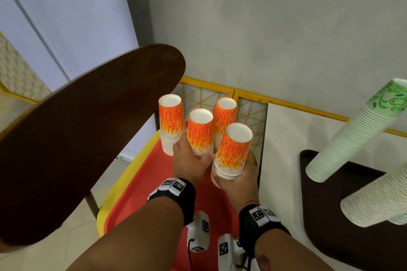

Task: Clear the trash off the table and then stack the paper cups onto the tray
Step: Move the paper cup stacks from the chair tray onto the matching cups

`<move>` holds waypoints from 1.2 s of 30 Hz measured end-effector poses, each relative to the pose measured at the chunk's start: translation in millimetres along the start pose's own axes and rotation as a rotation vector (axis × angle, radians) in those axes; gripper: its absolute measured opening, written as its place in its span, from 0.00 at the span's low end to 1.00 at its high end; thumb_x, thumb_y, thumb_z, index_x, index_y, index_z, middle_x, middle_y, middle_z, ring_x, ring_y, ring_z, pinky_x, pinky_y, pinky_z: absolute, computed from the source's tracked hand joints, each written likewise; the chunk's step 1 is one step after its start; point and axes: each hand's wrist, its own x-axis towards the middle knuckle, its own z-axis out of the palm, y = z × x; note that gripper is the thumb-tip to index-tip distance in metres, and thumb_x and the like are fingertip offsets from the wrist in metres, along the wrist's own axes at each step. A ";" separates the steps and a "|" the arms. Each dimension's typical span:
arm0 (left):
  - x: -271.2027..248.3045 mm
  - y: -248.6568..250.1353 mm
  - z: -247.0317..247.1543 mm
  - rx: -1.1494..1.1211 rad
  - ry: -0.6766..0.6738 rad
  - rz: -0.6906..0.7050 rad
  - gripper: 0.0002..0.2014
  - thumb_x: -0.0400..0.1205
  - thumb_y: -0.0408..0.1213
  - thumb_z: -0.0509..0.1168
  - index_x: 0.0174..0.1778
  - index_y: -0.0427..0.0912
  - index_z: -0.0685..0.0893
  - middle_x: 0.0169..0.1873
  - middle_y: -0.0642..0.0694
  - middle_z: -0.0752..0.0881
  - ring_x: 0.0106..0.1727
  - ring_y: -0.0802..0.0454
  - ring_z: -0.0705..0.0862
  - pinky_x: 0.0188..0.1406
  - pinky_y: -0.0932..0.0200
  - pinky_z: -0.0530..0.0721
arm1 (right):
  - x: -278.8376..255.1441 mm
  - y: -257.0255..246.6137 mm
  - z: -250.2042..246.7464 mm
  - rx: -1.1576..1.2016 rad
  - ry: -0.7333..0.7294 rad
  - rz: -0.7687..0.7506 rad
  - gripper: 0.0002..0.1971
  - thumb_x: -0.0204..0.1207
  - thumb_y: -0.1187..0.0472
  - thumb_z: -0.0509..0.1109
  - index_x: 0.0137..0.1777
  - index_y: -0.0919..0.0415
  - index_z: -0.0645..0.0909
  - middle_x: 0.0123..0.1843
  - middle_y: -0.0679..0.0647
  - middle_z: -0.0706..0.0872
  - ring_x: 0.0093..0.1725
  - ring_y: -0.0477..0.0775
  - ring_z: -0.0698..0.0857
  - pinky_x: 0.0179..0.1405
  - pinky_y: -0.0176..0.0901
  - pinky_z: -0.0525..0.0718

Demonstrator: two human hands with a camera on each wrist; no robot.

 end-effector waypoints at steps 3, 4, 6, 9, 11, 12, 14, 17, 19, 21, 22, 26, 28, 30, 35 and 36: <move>1.9 1.5 6.2 -0.110 0.006 -0.002 0.38 0.63 0.50 0.84 0.68 0.63 0.74 0.57 0.59 0.87 0.60 0.60 0.87 0.60 0.48 0.88 | -5.1 -1.7 -9.8 0.107 -0.057 0.007 0.44 0.50 0.43 0.90 0.67 0.43 0.74 0.61 0.45 0.85 0.58 0.43 0.88 0.57 0.50 0.90; 1.9 3.5 7.9 -0.128 0.025 -0.011 0.37 0.64 0.49 0.84 0.66 0.63 0.74 0.56 0.59 0.87 0.58 0.61 0.87 0.59 0.48 0.88 | -7.2 -4.4 -11.8 0.146 -0.073 -0.004 0.45 0.50 0.48 0.91 0.67 0.41 0.72 0.61 0.43 0.86 0.58 0.41 0.88 0.58 0.48 0.89; 2.0 6.6 11.5 -0.155 0.051 -0.022 0.34 0.65 0.48 0.84 0.63 0.61 0.74 0.54 0.59 0.86 0.55 0.65 0.86 0.58 0.51 0.87 | -8.8 -7.0 -12.0 0.208 -0.107 -0.028 0.47 0.51 0.55 0.92 0.69 0.38 0.70 0.62 0.42 0.86 0.60 0.43 0.88 0.59 0.45 0.87; 6.7 2.1 15.9 -0.109 0.090 -0.025 0.31 0.64 0.49 0.84 0.59 0.57 0.77 0.51 0.57 0.87 0.52 0.65 0.86 0.56 0.52 0.87 | -7.0 -7.8 -9.1 0.218 -0.118 -0.042 0.51 0.51 0.57 0.92 0.73 0.40 0.69 0.64 0.40 0.86 0.63 0.44 0.87 0.62 0.49 0.87; 9.7 -5.7 18.7 -0.061 0.078 -0.018 0.31 0.62 0.57 0.83 0.58 0.57 0.80 0.52 0.52 0.88 0.54 0.57 0.89 0.55 0.48 0.90 | -6.8 -10.0 -10.3 0.212 -0.100 -0.048 0.47 0.53 0.57 0.92 0.69 0.36 0.71 0.61 0.38 0.86 0.60 0.41 0.88 0.61 0.45 0.87; 10.4 -9.0 20.1 -0.035 0.077 -0.019 0.31 0.61 0.59 0.82 0.58 0.57 0.81 0.53 0.50 0.87 0.55 0.54 0.88 0.54 0.46 0.90 | -6.9 -11.3 -11.1 0.214 -0.094 -0.061 0.43 0.54 0.57 0.92 0.66 0.35 0.73 0.60 0.37 0.87 0.59 0.41 0.88 0.60 0.43 0.88; 8.7 -9.0 19.8 -0.043 0.081 -0.028 0.29 0.62 0.56 0.82 0.57 0.56 0.82 0.50 0.50 0.88 0.54 0.55 0.89 0.51 0.51 0.90 | -7.5 -13.9 -12.0 0.219 -0.098 -0.079 0.38 0.56 0.57 0.91 0.63 0.38 0.76 0.57 0.39 0.89 0.56 0.43 0.90 0.58 0.47 0.89; 0.3 2.5 14.6 -0.131 0.065 -0.023 0.22 0.67 0.37 0.84 0.49 0.56 0.80 0.41 0.58 0.88 0.43 0.73 0.87 0.38 0.78 0.82 | -10.6 -18.0 -13.1 0.213 -0.113 -0.085 0.35 0.57 0.58 0.91 0.61 0.39 0.78 0.54 0.42 0.90 0.54 0.46 0.91 0.56 0.54 0.91; -4.5 5.9 12.4 -0.174 0.049 0.001 0.23 0.67 0.34 0.83 0.49 0.56 0.80 0.41 0.59 0.88 0.42 0.76 0.87 0.36 0.80 0.80 | -13.4 -21.7 -15.7 0.203 -0.111 -0.106 0.36 0.57 0.60 0.91 0.58 0.29 0.77 0.53 0.37 0.90 0.53 0.42 0.91 0.54 0.46 0.90; -6.5 3.4 10.3 -0.176 0.072 -0.002 0.24 0.67 0.36 0.84 0.52 0.56 0.80 0.43 0.58 0.89 0.44 0.72 0.88 0.42 0.74 0.82 | -16.1 -27.9 -20.4 0.192 -0.109 -0.131 0.41 0.58 0.62 0.90 0.56 0.19 0.74 0.53 0.29 0.88 0.53 0.38 0.90 0.53 0.36 0.88; -8.6 2.5 9.3 -0.183 0.083 -0.013 0.26 0.66 0.38 0.85 0.54 0.55 0.80 0.46 0.56 0.89 0.47 0.69 0.88 0.47 0.67 0.85 | -17.0 -29.4 -22.4 0.185 -0.111 -0.131 0.42 0.58 0.62 0.90 0.56 0.17 0.72 0.53 0.27 0.87 0.53 0.36 0.89 0.53 0.31 0.87; -20.9 -1.1 8.9 -0.173 0.090 -0.023 0.33 0.61 0.46 0.83 0.61 0.50 0.78 0.53 0.49 0.88 0.54 0.53 0.88 0.57 0.47 0.87 | -22.3 -28.1 -31.9 0.173 -0.128 -0.044 0.38 0.56 0.60 0.91 0.58 0.30 0.75 0.53 0.35 0.88 0.52 0.31 0.87 0.51 0.24 0.84; -27.9 -0.3 8.6 -0.180 0.086 -0.016 0.30 0.62 0.43 0.84 0.59 0.49 0.80 0.50 0.50 0.90 0.51 0.54 0.90 0.55 0.46 0.89 | -25.6 -27.6 -41.9 0.165 -0.141 -0.003 0.40 0.54 0.58 0.90 0.64 0.38 0.75 0.55 0.38 0.88 0.53 0.29 0.86 0.53 0.28 0.84; -35.9 3.1 7.7 -0.174 0.084 -0.024 0.28 0.64 0.40 0.84 0.58 0.49 0.80 0.48 0.50 0.90 0.51 0.54 0.90 0.56 0.42 0.89 | -28.9 -28.7 -55.9 0.161 -0.163 0.011 0.41 0.53 0.58 0.90 0.65 0.41 0.75 0.55 0.37 0.87 0.52 0.27 0.85 0.54 0.29 0.84; -71.7 33.6 7.4 -0.204 0.083 -0.021 0.31 0.68 0.40 0.84 0.63 0.51 0.77 0.54 0.49 0.88 0.56 0.50 0.88 0.62 0.42 0.85 | -49.0 -30.8 -103.4 0.152 -0.221 0.017 0.40 0.53 0.57 0.90 0.61 0.35 0.71 0.55 0.36 0.85 0.53 0.27 0.84 0.52 0.25 0.81; -83.3 43.9 8.4 -0.218 0.077 -0.008 0.31 0.69 0.38 0.84 0.64 0.51 0.77 0.54 0.49 0.88 0.56 0.51 0.88 0.61 0.45 0.84 | -54.7 -31.3 -115.6 0.169 -0.239 0.014 0.40 0.53 0.58 0.90 0.61 0.36 0.71 0.56 0.37 0.85 0.53 0.28 0.84 0.52 0.24 0.82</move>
